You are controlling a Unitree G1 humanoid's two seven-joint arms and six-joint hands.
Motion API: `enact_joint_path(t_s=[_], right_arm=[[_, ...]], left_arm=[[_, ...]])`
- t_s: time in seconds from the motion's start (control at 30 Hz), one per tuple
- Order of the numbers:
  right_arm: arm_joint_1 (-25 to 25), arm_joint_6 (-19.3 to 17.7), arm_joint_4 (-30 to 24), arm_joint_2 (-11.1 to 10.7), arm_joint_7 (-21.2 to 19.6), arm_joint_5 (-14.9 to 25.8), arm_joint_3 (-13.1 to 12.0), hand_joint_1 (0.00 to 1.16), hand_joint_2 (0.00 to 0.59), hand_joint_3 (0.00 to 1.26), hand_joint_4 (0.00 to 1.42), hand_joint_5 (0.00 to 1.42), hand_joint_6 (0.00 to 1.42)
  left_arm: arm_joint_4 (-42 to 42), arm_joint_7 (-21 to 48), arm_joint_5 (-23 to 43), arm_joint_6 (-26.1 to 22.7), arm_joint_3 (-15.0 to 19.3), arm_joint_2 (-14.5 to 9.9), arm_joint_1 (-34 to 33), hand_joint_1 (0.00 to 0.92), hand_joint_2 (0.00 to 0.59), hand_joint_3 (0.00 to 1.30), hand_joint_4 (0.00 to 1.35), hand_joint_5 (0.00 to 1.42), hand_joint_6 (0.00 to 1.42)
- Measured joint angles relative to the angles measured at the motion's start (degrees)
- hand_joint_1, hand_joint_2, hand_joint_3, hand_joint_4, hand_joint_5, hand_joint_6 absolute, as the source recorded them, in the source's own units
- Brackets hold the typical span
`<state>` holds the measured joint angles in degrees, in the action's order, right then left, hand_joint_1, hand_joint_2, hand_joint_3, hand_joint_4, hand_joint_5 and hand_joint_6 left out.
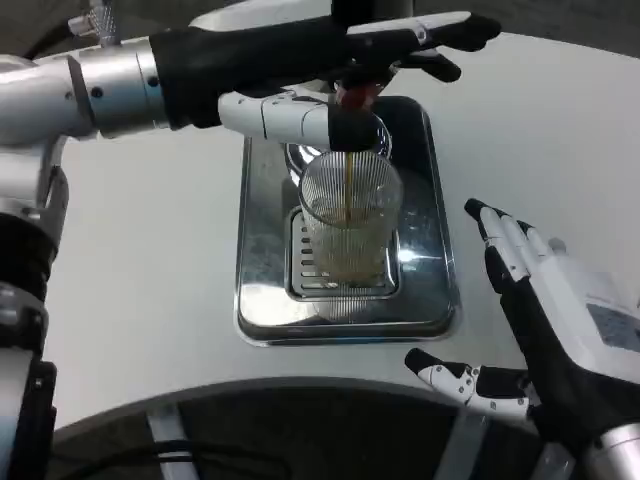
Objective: Grasp the cup under the faucet to collect the drink, then remove the cup.
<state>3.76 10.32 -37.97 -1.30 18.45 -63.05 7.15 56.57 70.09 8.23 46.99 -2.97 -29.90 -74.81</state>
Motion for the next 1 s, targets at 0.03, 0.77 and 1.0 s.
enact_joint_path(t_s=[0.03,0.77,1.0], right_arm=[[-0.1,0.1,0.1,-0.1,-0.1,0.2,0.0,0.7,0.223,0.0,0.0,0.0,0.0],[-9.1,3.0,11.6,-1.6,-6.7,11.8,1.4,0.66,0.217,0.0,0.0,0.0,0.0],[-13.1,4.0,16.0,-1.5,-8.9,13.5,2.6,0.65,0.215,0.0,0.0,0.0,0.0]], left_arm=[[0.1,-0.1,0.0,0.4,-0.2,-0.1,0.0,0.0,0.082,0.04,0.0,0.1,0.0],[2.3,-3.7,-2.1,4.7,-2.3,-2.2,0.6,0.0,0.084,0.04,0.0,0.1,0.0],[3.1,-4.1,-2.2,4.9,-2.3,-2.6,0.7,0.0,0.085,0.04,0.0,0.11,0.0]])
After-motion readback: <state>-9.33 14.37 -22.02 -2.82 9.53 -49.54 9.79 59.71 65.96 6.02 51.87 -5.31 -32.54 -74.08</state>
